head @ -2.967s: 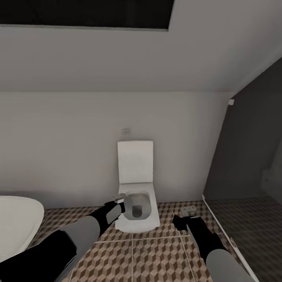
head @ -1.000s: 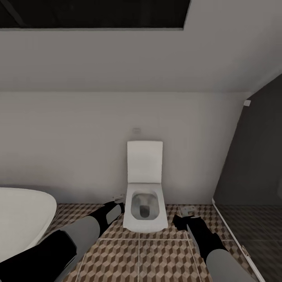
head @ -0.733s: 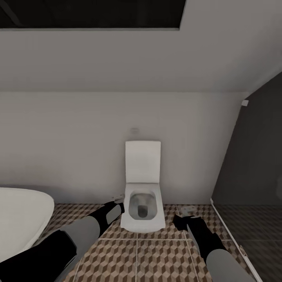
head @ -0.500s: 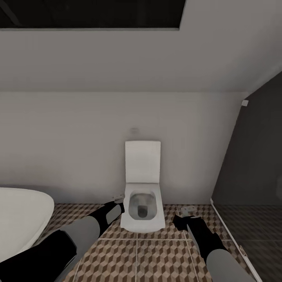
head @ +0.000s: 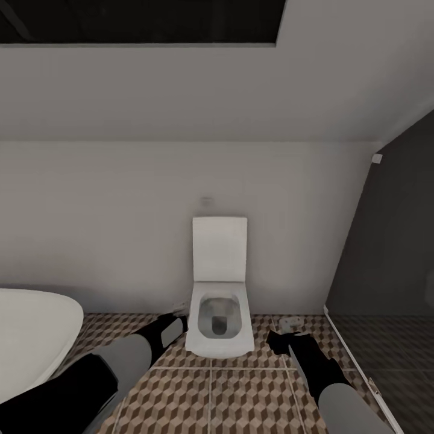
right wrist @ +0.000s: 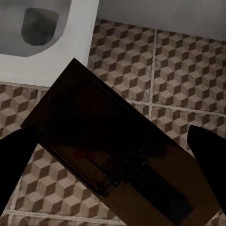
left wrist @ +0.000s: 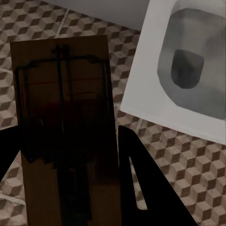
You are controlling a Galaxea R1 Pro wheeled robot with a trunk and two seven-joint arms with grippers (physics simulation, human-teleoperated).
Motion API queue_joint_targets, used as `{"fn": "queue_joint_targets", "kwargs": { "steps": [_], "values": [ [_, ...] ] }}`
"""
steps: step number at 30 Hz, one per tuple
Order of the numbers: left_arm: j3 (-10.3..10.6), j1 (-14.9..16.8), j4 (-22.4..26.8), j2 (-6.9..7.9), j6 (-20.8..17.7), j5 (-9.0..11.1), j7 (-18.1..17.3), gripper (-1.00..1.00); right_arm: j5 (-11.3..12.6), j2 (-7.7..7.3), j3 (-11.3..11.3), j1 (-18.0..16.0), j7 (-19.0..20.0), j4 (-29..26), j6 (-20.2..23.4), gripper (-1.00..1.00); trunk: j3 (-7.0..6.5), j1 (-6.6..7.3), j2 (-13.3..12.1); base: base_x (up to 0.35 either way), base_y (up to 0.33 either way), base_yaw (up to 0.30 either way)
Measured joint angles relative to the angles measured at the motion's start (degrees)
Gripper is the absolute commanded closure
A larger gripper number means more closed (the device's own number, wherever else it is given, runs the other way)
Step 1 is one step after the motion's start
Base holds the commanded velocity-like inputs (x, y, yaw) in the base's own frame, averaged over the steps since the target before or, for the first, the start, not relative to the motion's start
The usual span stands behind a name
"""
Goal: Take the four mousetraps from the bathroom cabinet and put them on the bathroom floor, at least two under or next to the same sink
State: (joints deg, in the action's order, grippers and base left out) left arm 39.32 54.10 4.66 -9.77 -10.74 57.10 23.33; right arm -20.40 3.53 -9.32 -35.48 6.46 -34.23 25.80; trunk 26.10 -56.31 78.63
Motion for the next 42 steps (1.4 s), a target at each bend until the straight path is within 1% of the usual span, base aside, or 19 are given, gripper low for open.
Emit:
{"fn": "queue_joint_targets", "kwargs": {
  "steps": [2, 4, 6, 9, 12, 15, 17, 21, 24, 27, 28, 31, 33, 35, 36, 37, 39, 42],
  "values": [
    [0.01, 0.01, -0.65, 0.25, 0.09, -0.05, -0.63, 1.00, 0.05, 0.01, 0.03, 0.00, 0.03, -0.01, 0.00, 1.00, 0.00, 0.00, 0.00, 0.000, 0.000, 0.000],
    [0.02, 0.01, -1.71, 0.90, 0.22, -0.10, -2.20, 1.00, 0.10, 0.04, 0.06, 0.00, 0.04, -0.01, 0.00, 1.00, 0.00, 0.00, 0.00, 0.000, 0.000, 0.000],
    [0.04, 0.02, -2.72, 2.35, 0.31, -0.15, -4.75, 1.00, 0.14, 0.06, 0.07, 0.00, 0.05, -0.01, 0.00, 1.00, 0.00, 0.00, 0.00, 0.000, 0.000, 0.000],
    [0.12, 0.02, -3.56, 5.75, 0.75, -0.24, -10.10, 1.00, 0.19, 0.07, 0.08, 0.00, 0.06, -0.01, 0.00, 1.00, 0.00, 0.00, 0.00, 0.000, 0.000, 0.000],
    [0.11, 0.02, -3.72, 7.47, 1.32, -0.28, -12.13, 1.00, 0.07, 0.05, 0.08, 0.00, 0.06, -0.01, 0.01, 1.00, 0.00, 0.00, 0.00, 0.000, 0.000, 0.000],
    [0.16, 0.02, -3.76, 8.08, 1.88, -0.41, -12.74, 1.00, 0.01, -0.05, 0.08, 0.00, 0.05, -0.01, -0.06, 1.00, 0.00, 0.00, 0.00, 0.000, 0.000, 0.000],
    [0.23, 0.02, -3.73, 8.63, 2.45, -0.99, -12.98, 1.00, -0.04, -0.12, 0.09, 0.00, -0.03, -0.01, -0.19, 1.00, 0.00, 0.00, 0.00, 0.000, 0.000, 0.000],
    [0.29, 0.00, -3.81, 10.11, 3.31, -3.94, -13.07, 1.00, -0.06, -0.20, 0.09, 0.00, -0.10, -0.01, -0.14, 1.00, 0.00, 0.00, 0.00, 0.000, 0.000, 0.000],
    [0.26, 0.01, -3.85, 11.24, 3.50, -5.20, -13.17, 1.00, -0.05, -0.35, 0.01, 0.00, -0.16, -0.01, -0.25, 1.00, 0.00, 0.00, 0.00, 0.000, 0.000, 0.000],
    [0.22, 0.01, -3.85, 11.65, 3.65, -5.64, -13.21, 1.00, 0.04, -0.40, -0.20, 0.00, -0.36, -0.01, -0.35, 1.00, 0.00, 0.00, 0.00, 0.000, 0.000, 0.000],
    [0.21, 0.01, -3.81, 11.74, 3.79, -5.79, -13.22, 1.00, 0.08, -0.38, -0.67, 0.00, -0.50, -0.01, -0.38, 1.00, 0.00, 0.00, 0.00, 0.000, 0.000, 0.000],
    [0.14, 0.02, -3.57, 11.81, 4.35, -5.94, -13.31, 1.00, 0.16, -0.26, -3.44, 0.00, -1.95, 0.05, -0.52, 1.00, 0.00, 0.00, 0.00, 0.000, 0.000, 0.000],
    [0.12, 0.02, -3.44, 11.83, 4.63, -6.01, -13.34, 1.00, 0.05, -0.25, -5.93, 0.01, -4.14, 0.34, -0.89, 1.00, 0.00, 0.00, 0.00, 0.000, 0.000, 0.000],
    [0.15, 0.03, -3.36, 11.91, 4.76, -6.11, -13.38, 1.00, -0.09, -0.29, -7.20, -0.09, -6.35, 2.56, -2.08, 1.00, 0.00, 0.00, 0.00, 0.000, 0.000, 0.000],
    [0.18, 0.03, -3.35, 11.95, 4.78, -6.12, -13.40, 1.00, -0.06, -0.30, -7.39, -0.14, -6.82, 3.57, -2.61, 1.00, 0.00, 0.00, 0.00, 0.000, 0.000, 0.000],
    [0.22, 0.03, -3.34, 12.07, 4.81, -6.15, -13.49, 1.00, 0.03, -0.39, -7.68, -0.37, -7.49, 5.89, -3.94, 1.00, 0.01, 0.00, 0.00, 0.000, 0.000, 0.000],
    [0.26, 0.03, -3.23, 12.32, 4.84, -6.21, -13.79, 1.00, 0.32, -0.56, -8.04, -1.14, -8.20, 10.30, -7.27, 1.00, 0.00, 0.00, 0.00, 0.000, 0.000, 0.000],
    [0.23, 0.04, -2.80, 12.31, 4.90, -6.24, -14.05, 1.00, 0.56, -0.39, -8.21, -1.56, -8.53, 13.04, -10.37, 1.00, 0.00, 0.00, 0.00, 0.000, 0.000, 0.000]
  ]
}}
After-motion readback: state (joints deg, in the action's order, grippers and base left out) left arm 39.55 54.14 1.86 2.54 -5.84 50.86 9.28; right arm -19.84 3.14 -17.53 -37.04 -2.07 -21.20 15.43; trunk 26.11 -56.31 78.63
